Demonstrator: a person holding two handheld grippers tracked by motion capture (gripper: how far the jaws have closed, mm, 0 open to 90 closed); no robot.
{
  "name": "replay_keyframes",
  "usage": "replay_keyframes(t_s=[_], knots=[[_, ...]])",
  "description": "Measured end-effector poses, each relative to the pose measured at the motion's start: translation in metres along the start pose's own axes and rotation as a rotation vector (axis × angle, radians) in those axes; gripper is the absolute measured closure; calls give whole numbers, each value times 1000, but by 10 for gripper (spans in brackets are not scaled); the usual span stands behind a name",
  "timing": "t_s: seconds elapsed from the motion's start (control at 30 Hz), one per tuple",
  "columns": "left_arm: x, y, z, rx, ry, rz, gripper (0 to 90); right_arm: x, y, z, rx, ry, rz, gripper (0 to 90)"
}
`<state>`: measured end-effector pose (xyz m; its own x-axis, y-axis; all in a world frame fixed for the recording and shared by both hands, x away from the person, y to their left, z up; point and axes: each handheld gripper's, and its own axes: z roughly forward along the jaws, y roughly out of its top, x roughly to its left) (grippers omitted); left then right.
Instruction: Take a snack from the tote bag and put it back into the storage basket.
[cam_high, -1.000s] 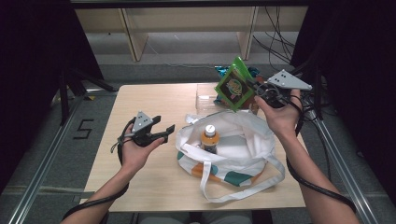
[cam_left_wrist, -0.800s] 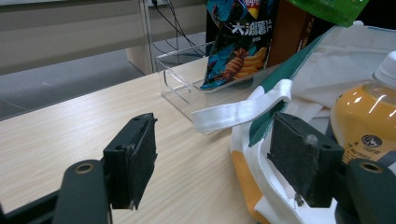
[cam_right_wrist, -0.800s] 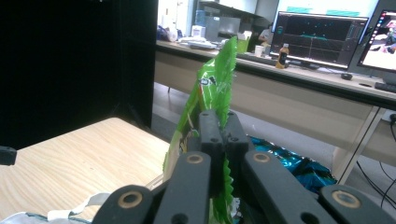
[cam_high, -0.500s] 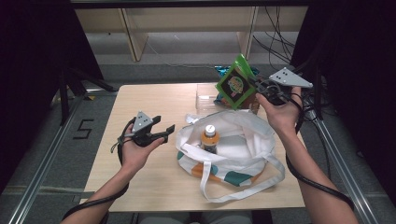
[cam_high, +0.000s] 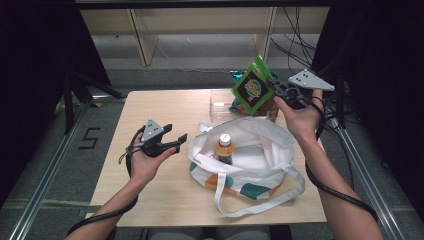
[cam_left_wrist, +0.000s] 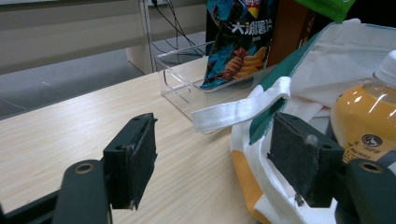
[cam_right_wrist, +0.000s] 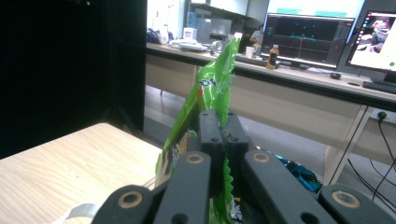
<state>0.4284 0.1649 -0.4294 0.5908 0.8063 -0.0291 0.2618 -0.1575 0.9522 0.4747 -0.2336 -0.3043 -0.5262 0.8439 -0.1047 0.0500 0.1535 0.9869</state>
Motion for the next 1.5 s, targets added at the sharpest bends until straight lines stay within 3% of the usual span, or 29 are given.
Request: replay_keyframes(t_s=[0.1,0.5,0.67,0.93,0.97,1.07,1.17,1.23,1.37,1.5], knots=[[0,0,0,-1,0,2,308,0,0,2,-6,-5,24,900],[0,0,0,-1,0,2,308,-2,4,4,-16,-17,17,900],[0,0,0,-1,1,0,308,-5,2,8,-14,-19,42,900],[0,0,0,2,0,0,308,-12,-2,15,-8,-34,10,900],[0,0,0,2,0,0,308,-11,-2,15,-11,-41,30,900],[1,0,0,2,0,1,308,-14,-4,18,-7,-38,19,900],[0,-1,1,3,-2,2,308,-12,-5,20,3,-43,45,900],[0,-1,1,3,-2,2,308,-14,-6,22,-6,-38,19,900],[0,-1,1,2,-3,5,308,-14,-9,26,-5,-47,13,900],[0,-1,1,2,-4,3,308,-13,-10,30,2,-48,38,900]])
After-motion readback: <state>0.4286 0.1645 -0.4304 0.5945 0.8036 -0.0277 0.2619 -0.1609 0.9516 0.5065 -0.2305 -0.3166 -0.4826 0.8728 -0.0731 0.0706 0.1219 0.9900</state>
